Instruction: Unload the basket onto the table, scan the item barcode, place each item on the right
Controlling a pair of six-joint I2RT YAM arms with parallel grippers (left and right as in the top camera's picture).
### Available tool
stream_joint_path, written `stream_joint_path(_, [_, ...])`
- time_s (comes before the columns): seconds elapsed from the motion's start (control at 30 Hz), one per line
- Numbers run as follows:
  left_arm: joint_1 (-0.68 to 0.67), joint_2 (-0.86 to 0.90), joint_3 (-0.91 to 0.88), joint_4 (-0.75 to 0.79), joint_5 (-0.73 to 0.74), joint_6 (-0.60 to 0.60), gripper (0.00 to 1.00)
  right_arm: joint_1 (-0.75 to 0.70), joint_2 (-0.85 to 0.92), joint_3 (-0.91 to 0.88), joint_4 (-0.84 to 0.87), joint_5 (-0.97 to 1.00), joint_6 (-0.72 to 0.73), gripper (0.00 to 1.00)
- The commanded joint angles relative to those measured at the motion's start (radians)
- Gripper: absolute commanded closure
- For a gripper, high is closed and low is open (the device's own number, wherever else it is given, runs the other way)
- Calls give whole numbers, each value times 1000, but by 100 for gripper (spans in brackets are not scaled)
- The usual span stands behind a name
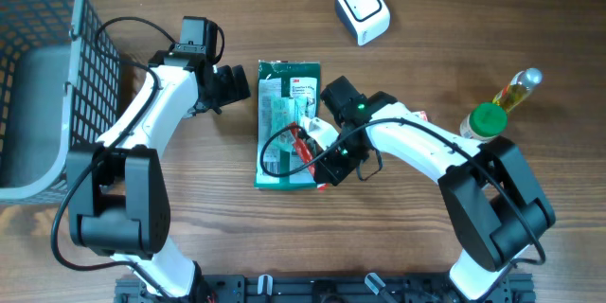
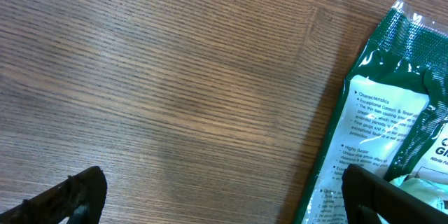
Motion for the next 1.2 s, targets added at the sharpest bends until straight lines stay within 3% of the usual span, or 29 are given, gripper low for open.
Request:
stream_joint_path(0.0, [2, 11, -5, 3, 2, -2, 0, 2, -19, -11, 11, 13, 6, 94])
stream_joint_path(0.27, [2, 11, -5, 3, 2, -2, 0, 2, -36, -2, 52, -21, 87, 96])
stream_joint_path(0.5, [2, 11, -5, 4, 5, -2, 0, 1, -196, 5, 43, -44, 144, 96])
stream_joint_path(0.77, [2, 11, -5, 10, 201, -110, 0, -95, -246, 4, -14, -111, 192, 96])
stream_joint_path(0.8, [2, 11, -5, 7, 217, -102, 4, -107, -246, 4, -19, -124, 188, 96])
stream_joint_path(0.9, [3, 11, -4, 61, 471, 4, 31, -140, -246, 4, -40, -133, 188, 96])
stream_joint_path(0.93, [3, 11, -4, 84, 568, 14, 33, -148, -246, 4, -46, -138, 188, 96])
stream_joint_path(1.0, [3, 11, -4, 168, 797, 13, 25, -169, -246, 4, -56, -172, 187, 96])
stream_joint_path(1.07, [2, 11, -4, 273, 1020, 1, 24, -186, -246, 4, -56, -254, 152, 96])
stream_joint_path(1.17, [1, 11, -4, 335, 1191, 2, 27, -199, -246, 4, -38, -399, 97, 96])
